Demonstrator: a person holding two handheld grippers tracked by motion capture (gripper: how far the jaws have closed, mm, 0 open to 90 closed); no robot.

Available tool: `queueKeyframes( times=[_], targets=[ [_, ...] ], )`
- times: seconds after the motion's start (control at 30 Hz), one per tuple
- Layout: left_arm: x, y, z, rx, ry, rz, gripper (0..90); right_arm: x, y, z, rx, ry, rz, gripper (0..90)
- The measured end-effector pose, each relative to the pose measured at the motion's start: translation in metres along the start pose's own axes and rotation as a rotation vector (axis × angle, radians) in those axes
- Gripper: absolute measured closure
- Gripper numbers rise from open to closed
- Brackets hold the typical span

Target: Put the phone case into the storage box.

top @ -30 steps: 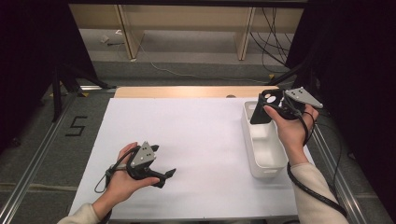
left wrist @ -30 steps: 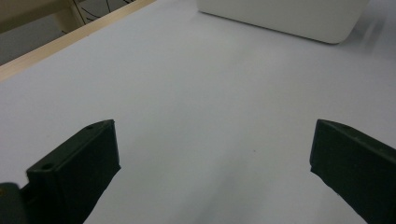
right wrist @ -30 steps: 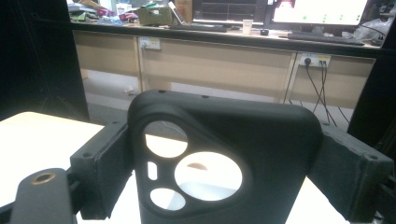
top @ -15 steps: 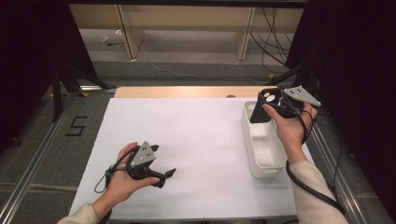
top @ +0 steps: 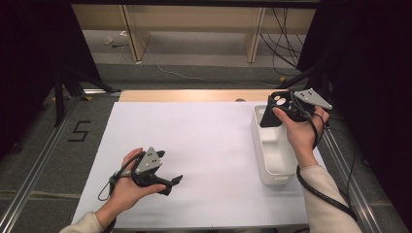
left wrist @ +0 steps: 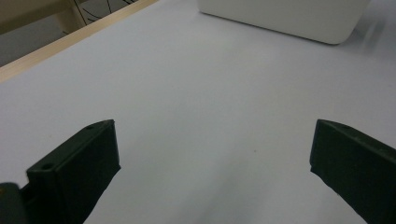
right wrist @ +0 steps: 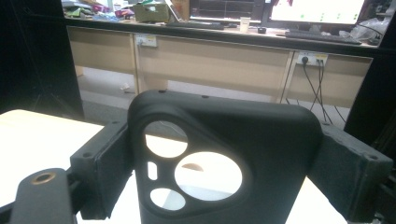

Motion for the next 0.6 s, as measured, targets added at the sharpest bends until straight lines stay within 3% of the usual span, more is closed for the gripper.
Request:
queueKeyframes(
  times=[0.6],
  targets=[
    [-0.0002,0.0000,0.0003,0.000,0.001,0.000,0.9,-0.0013,-0.0084,0.0013,-0.005,0.007,-0.002,15.1]
  ],
)
Point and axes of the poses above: each handheld gripper's, and its own axes: y roughly backward along the jaws, z roughly out of its underside, x roughly to its right, the point moved 2 cm from there along -y, roughly forward along the jaws, and after that the axes turned 2 degrees about -z, right-handed, at the moved point
